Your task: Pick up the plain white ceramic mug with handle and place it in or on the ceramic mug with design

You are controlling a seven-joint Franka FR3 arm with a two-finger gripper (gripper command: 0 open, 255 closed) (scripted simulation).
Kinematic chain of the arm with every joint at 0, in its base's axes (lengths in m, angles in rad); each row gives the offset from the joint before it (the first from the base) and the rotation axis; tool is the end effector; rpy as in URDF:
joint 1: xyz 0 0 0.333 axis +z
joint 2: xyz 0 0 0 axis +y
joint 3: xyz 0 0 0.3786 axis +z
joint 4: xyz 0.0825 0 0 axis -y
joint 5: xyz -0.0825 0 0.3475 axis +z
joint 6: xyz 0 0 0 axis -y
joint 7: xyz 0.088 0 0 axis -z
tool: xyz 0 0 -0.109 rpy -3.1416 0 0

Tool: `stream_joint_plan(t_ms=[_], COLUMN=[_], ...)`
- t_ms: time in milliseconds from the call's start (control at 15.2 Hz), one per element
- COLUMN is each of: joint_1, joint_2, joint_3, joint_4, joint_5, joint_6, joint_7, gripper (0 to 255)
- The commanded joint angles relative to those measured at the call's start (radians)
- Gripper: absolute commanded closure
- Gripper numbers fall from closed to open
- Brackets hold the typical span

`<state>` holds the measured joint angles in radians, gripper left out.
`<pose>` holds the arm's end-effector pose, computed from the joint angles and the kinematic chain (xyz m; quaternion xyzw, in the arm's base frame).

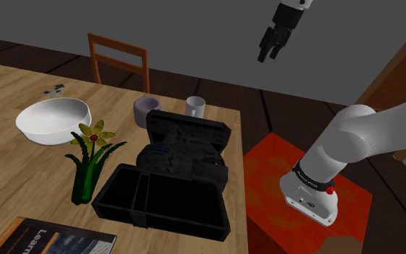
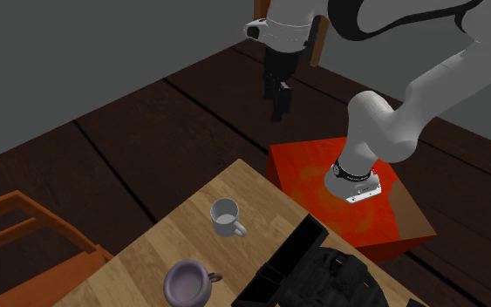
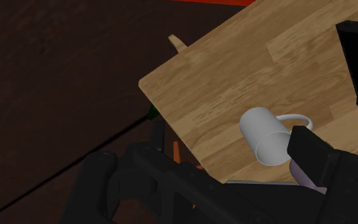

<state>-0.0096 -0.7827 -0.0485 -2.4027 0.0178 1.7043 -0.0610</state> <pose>0.2391 -0.0188 0.6235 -0.9988 -0.0070 -0.0431 0.0237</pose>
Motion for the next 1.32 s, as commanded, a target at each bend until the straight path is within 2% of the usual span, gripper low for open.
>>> stream_joint_plan(t_ms=[0, 594, 1254], joint_1=[0.0, 0.039, 0.069], joint_2=[0.0, 0.264, 0.631], joint_3=[0.0, 0.102, 0.195], joint_4=[0.0, -0.008, 0.105], joint_5=[0.0, 0.049, 0.049], joint_6=[0.0, 0.219, 0.413], joint_7=[0.0, 0.12, 0.256], gripper=[0, 0, 0])
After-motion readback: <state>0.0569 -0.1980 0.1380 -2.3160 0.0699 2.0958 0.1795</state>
